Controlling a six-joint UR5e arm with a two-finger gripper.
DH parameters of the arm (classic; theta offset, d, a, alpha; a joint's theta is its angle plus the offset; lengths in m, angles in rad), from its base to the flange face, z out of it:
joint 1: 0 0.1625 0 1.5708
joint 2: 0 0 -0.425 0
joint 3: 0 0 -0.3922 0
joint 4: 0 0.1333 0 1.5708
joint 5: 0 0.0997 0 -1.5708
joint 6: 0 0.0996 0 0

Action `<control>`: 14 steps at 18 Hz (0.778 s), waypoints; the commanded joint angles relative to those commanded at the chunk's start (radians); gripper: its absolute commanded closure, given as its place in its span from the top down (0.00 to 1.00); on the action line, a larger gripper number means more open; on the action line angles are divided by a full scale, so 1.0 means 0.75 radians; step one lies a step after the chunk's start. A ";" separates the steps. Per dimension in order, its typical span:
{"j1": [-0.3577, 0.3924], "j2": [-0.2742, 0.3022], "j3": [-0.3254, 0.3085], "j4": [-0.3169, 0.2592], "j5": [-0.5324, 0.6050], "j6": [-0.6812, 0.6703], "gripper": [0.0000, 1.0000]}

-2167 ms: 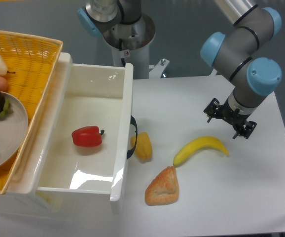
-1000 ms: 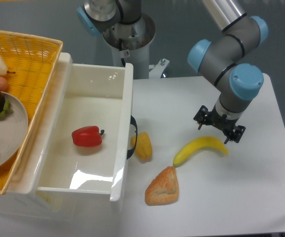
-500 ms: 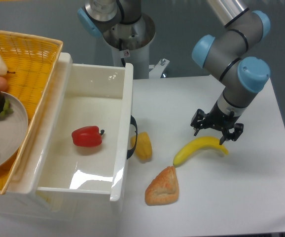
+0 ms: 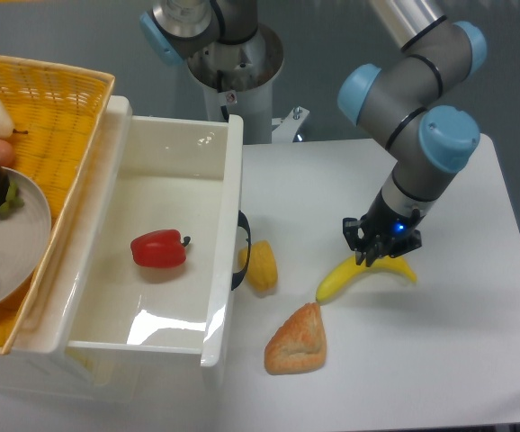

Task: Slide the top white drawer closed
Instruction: 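Lower the open gripper toward the table beside the yellow banana, then move the gripper toward the front panel of the open white drawer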

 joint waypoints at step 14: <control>-0.053 0.076 0.000 -0.286 -0.235 0.002 0.08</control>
